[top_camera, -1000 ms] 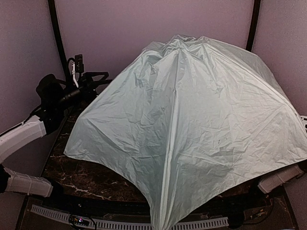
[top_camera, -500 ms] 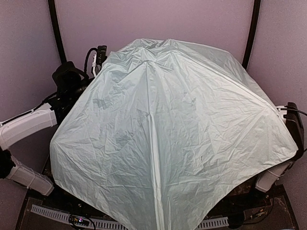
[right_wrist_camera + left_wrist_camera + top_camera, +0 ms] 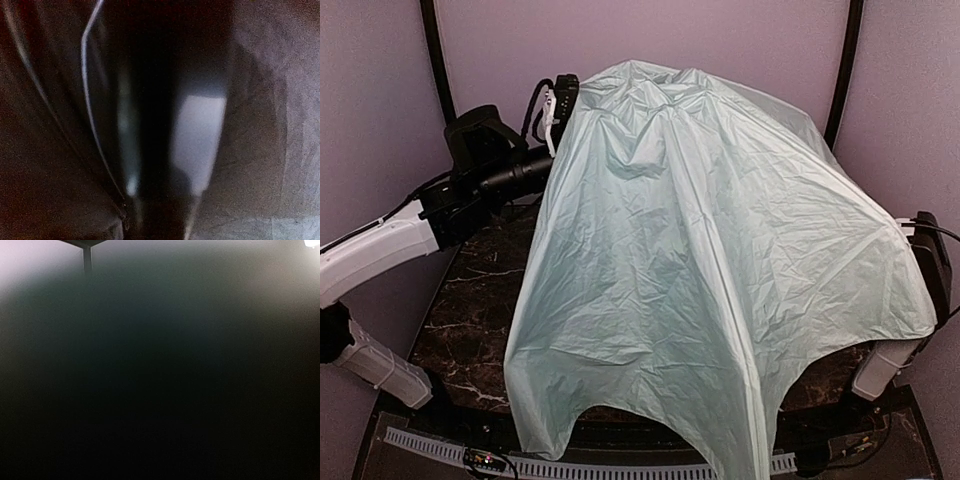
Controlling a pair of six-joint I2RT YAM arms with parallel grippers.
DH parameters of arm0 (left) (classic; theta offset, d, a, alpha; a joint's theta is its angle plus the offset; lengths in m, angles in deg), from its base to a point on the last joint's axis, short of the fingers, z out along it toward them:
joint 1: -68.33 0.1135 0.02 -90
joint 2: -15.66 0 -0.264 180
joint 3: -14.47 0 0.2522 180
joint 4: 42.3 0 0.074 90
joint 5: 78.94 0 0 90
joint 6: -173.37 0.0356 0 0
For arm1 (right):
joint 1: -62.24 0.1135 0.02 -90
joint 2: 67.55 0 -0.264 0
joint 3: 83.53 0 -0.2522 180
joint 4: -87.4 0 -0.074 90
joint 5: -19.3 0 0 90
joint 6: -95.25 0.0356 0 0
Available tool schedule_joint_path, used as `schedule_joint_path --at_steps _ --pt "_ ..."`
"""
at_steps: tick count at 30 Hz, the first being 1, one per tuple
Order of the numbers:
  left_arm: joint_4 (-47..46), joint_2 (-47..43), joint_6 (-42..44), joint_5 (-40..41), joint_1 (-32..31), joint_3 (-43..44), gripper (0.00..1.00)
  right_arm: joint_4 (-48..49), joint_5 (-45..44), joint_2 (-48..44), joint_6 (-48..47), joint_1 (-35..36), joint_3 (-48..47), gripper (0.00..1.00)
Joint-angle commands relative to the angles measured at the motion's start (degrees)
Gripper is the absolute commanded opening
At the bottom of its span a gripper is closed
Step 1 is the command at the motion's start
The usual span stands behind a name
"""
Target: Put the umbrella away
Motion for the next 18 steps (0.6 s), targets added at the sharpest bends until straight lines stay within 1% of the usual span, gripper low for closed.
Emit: schedule_joint_path --at_steps 1,4,7,9,10,12,14,15,16,18 --pt "11.0 1.7 5.8 13.6 -1.6 0.1 0.87 1.7 0.6 -1.8 5.9 -1.5 3.6 0.0" --pt "12.1 -1.4 8.2 22.0 -1.0 -2.2 0.92 9.2 4.0 -5.0 11.2 -4.2 8.7 0.0" --pt "14.7 -4.9 9.0 24.2 2.0 -4.6 0.96 14.8 3.8 -9.0 13.7 -6.7 13.9 0.0" --pt "16.0 -7.8 7.3 23.6 5.9 -6.5 0.98 15.9 3.1 -10.9 13.4 -7.7 15.7 0.0" --pt "16.3 -9.1 5.7 23.1 8.3 -7.5 0.98 15.5 2.5 -11.5 12.7 -8.1 16.3 0.0" --pt "16.5 -11.4 5.1 23.6 11.5 -9.0 0.98 14.2 1.8 -12.3 11.4 -8.4 16.9 0.0" --pt "16.7 -13.2 6.8 24.4 11.9 -9.2 0.98 12.8 1.4 -12.6 10.6 -8.4 17.1 0.0" --pt "17.0 -14.0 7.3 23.4 11.9 -8.4 0.97 12.3 1.1 -12.6 10.3 -8.4 17.1 0.0" --pt "17.3 -14.8 7.2 21.3 11.9 -7.8 0.95 11.7 0.6 -12.5 10.0 -8.5 17.1 0.0" --pt "17.6 -16.7 6.2 14.8 11.9 -6.3 0.88 10.7 -0.9 -12.4 9.3 -8.6 17.0 0.0"
